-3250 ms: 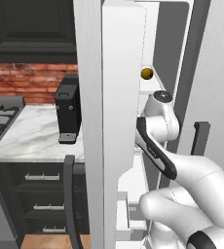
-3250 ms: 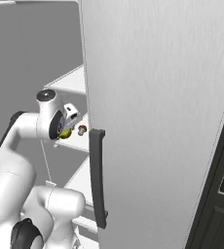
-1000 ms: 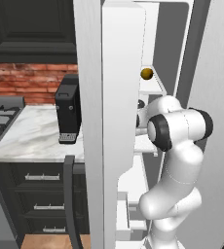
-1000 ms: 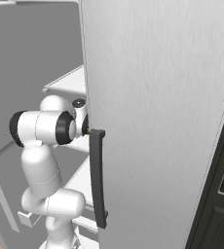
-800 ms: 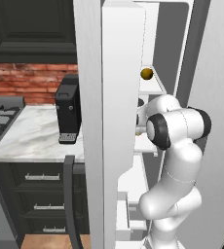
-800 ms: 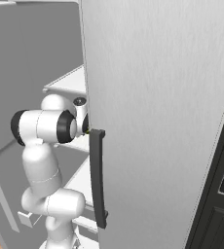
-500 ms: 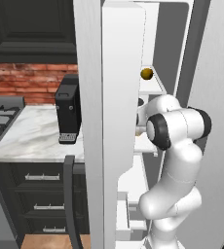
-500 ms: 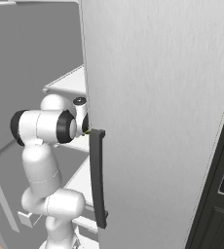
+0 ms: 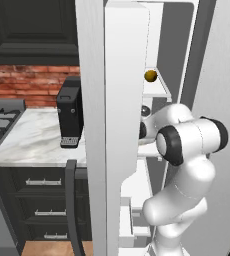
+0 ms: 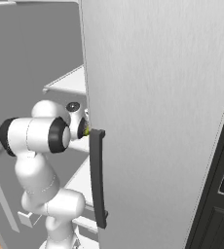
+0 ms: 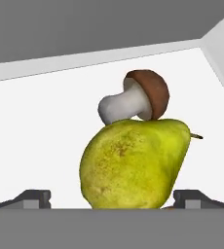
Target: Take the pear and lemon from the highest rack and move them to the second highest rack where the mushroom and mango are located, to maximize freezer space. Close the freezer door after rearranging.
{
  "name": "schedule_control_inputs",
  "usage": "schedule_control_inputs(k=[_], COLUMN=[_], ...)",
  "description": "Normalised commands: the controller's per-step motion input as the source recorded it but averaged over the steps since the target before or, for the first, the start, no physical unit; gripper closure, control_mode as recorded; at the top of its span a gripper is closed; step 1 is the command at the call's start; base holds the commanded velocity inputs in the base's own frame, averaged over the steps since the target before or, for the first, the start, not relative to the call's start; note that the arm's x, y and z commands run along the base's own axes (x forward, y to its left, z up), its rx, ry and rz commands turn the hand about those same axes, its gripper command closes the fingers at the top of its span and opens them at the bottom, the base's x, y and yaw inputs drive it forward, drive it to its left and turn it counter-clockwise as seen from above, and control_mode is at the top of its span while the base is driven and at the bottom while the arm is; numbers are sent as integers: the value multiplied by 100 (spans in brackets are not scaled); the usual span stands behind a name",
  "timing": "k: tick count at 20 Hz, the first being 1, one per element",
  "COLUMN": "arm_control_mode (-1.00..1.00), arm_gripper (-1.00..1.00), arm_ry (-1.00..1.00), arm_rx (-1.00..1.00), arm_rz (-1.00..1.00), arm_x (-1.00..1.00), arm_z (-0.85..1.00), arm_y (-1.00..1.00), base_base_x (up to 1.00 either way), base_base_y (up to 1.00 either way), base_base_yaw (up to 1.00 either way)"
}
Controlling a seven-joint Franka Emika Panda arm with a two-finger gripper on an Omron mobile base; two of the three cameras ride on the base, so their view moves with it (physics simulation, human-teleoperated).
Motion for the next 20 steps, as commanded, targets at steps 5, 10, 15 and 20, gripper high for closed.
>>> schedule_control_inputs(k=[5,10,15,20], arm_control_mode=[-100,-100,-100,-100], arm_gripper=[-100,-100,-100,-100], arm_ry=[-52,-45,-15,0], arm_rx=[-1,0,1,2], arm_rz=[0,0,-1,-6], arm_x=[-47,-49,-55,-36], arm_z=[26,37,47,70], arm_y=[17,10,0,0], base_base_x=[0,0,0,0], base_base_y=[0,0,0,0], base_base_yaw=[0,0,0,0])
